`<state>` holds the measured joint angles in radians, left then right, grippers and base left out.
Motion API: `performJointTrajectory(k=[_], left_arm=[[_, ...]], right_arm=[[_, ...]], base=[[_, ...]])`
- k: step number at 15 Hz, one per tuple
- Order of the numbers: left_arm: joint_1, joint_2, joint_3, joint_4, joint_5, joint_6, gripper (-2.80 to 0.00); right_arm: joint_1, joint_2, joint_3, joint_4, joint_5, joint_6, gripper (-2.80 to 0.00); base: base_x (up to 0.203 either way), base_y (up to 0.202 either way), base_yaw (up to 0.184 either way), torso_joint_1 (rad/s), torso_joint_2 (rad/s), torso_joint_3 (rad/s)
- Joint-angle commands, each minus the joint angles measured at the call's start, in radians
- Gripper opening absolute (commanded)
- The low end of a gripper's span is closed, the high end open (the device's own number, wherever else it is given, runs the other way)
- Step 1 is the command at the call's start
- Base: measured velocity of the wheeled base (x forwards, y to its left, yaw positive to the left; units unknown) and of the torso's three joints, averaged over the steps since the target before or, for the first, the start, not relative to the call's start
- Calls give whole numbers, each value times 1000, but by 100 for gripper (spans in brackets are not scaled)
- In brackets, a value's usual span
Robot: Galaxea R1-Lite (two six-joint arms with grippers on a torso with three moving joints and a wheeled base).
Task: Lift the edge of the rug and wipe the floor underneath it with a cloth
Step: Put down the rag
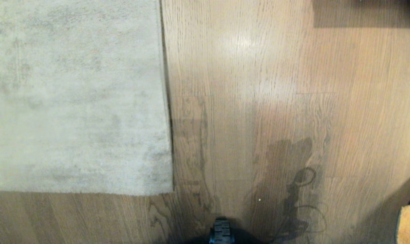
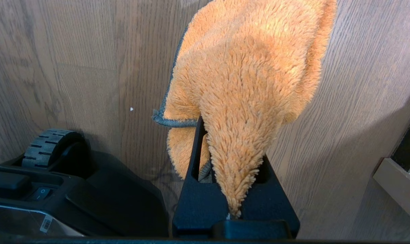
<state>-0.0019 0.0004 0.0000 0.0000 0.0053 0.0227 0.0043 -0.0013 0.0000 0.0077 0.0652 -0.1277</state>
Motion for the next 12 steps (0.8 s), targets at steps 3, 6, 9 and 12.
performJointTrajectory(k=[3,6,9,12], left_arm=[[-1,0,0,0,1,1,-280],[0,0,0,0,1,0,-280],[0,0,0,0,1,0,-280],[0,0,0,0,1,0,-280]], right_arm=[[0,1,0,0,1,-1,-280],[0,1,0,0,1,-1,-280],[0,1,0,0,1,-7,-280],[0,1,0,0,1,-1,-280]], base=[[0,0,0,0,0,0],[0,0,0,0,0,0],[0,0,0,0,0,0],[0,0,0,0,0,0]])
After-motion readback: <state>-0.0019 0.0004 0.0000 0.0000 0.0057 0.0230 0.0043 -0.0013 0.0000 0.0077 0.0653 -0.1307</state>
